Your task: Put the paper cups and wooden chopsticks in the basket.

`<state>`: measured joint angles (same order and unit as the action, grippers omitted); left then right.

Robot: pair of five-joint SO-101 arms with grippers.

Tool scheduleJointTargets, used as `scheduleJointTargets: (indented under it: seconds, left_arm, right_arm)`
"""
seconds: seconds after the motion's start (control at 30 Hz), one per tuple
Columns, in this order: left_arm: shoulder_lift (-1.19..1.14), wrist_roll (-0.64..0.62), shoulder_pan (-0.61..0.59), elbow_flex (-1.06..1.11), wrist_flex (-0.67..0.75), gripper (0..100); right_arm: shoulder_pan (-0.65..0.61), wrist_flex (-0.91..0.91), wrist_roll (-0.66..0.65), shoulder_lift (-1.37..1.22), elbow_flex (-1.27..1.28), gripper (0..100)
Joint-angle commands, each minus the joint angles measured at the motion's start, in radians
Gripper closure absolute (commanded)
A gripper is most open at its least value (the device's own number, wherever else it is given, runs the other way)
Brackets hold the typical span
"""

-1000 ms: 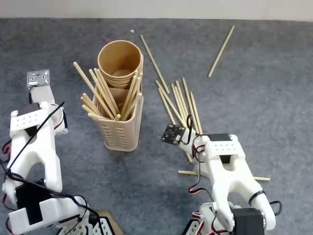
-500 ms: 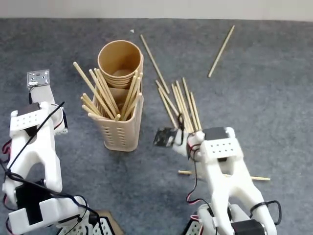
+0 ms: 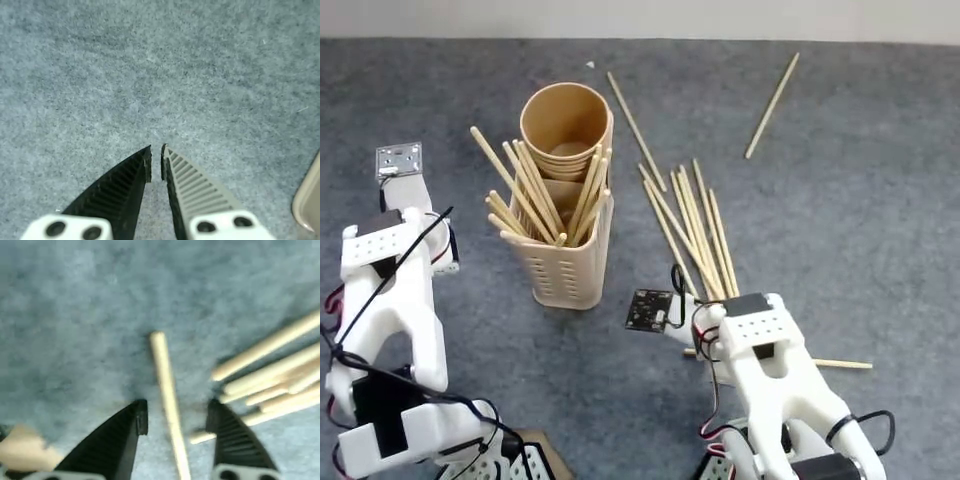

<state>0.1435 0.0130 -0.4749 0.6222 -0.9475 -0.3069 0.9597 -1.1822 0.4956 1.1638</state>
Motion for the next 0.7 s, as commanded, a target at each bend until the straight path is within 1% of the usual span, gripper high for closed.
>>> scheduleJointTargets:
  seconds: [0.0, 0.07, 0.13, 0.2, 0.3, 0.4, 0.5, 0.6, 0.67]
  left_arm:
    - [0.008, -0.008, 0.013, -0.004, 0.009, 93]
    - [0.008, -0.008, 0.013, -0.004, 0.009, 93]
    - [0.008, -0.008, 0.013, -0.004, 0.009, 93]
    - [0.008, -0.008, 0.013, -0.004, 0.009, 93]
    - [0.008, -0.008, 0.013, -0.004, 0.012, 93]
    - [0.008, -0.009, 0.013, -0.004, 0.012, 93]
    - [0.008, -0.009, 0.013, -0.004, 0.012, 93]
    - [0.008, -0.009, 0.013, -0.004, 0.012, 93]
    - [0.008, -0.009, 0.013, -0.004, 0.012, 93]
  right_arm:
    - [-0.008, -0.041, -0.003, 0.013, 0.002, 99.8]
    - [-0.007, -0.038, -0.003, 0.013, 0.002, 97.7]
    - [-0.002, -0.035, -0.002, 0.016, -0.005, 99.5]
    - [0.030, 0.002, 0.023, 0.025, -0.010, 99.3]
    - [0.077, 0.062, 0.075, 0.024, -0.166, 99.3]
    - [0.111, 0.140, 0.180, 0.021, -0.355, 99.3]
    - [0.108, 0.142, 0.321, 0.019, -0.522, 99.3]
    - [0.077, 0.068, 0.476, 0.012, -0.639, 99.3]
    - [0.062, 0.002, 0.588, -0.035, -0.654, 99.3]
